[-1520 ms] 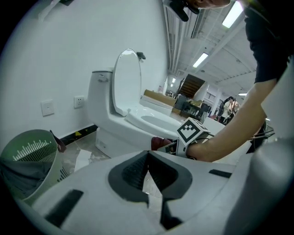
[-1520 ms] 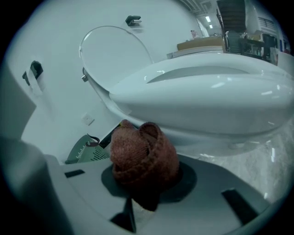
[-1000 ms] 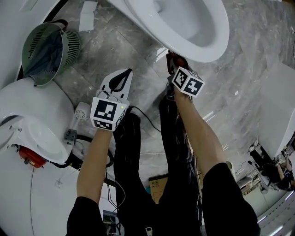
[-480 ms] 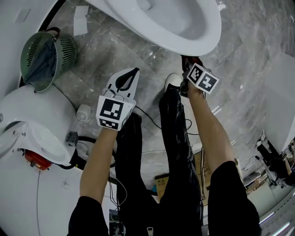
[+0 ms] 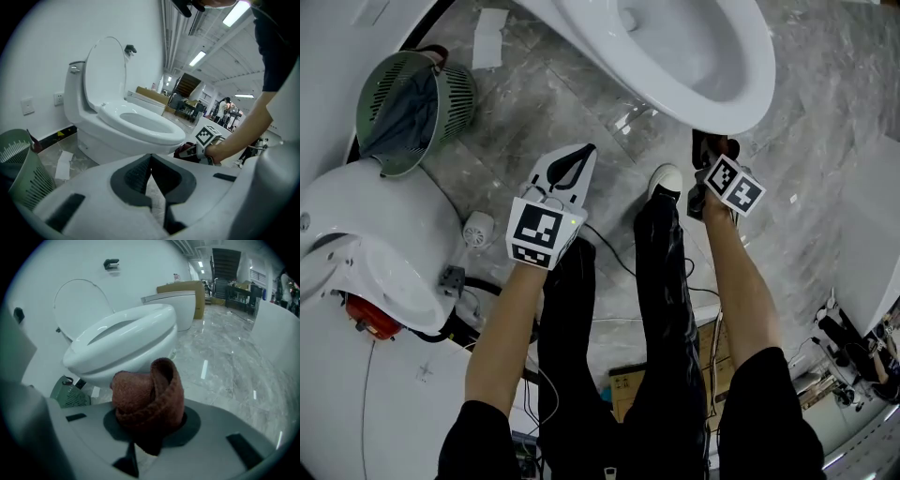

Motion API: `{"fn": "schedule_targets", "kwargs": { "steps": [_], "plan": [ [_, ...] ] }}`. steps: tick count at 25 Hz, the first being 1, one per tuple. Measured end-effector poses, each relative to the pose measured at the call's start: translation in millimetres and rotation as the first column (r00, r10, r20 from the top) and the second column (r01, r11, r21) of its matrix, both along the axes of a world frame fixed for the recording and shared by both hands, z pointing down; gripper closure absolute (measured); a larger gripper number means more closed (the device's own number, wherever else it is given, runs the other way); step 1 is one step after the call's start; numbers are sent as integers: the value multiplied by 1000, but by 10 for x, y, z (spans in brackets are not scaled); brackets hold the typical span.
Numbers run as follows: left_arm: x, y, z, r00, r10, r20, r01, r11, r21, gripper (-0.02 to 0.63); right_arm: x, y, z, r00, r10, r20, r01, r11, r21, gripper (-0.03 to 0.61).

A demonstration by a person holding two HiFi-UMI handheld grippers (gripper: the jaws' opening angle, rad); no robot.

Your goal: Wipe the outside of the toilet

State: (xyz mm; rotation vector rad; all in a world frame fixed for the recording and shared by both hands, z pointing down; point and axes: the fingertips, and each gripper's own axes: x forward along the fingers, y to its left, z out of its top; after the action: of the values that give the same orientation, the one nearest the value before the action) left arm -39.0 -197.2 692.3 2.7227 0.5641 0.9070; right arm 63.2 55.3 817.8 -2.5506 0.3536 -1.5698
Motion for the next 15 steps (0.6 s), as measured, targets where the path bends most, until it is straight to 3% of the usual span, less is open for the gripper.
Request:
{"fn": "schedule_targets", "kwargs": {
  "steps": [4, 9, 15],
  "plan": [
    [-70, -380, -24, 999, -49, -6, 49, 999, 16, 606, -321, -497, -27, 993, -120, 11, 120, 992, 32, 497],
    [-242, -995, 16, 992, -122, -9, 123, 992, 40, 606, -673, -1491, -32, 953, -304, 7, 302, 947, 111, 497],
    [-514, -1563, 135, 979, -202, 2, 201, 977, 64, 606, -525, -2690, -9, 922, -384, -46, 385, 902, 196, 496]
  ]
}}
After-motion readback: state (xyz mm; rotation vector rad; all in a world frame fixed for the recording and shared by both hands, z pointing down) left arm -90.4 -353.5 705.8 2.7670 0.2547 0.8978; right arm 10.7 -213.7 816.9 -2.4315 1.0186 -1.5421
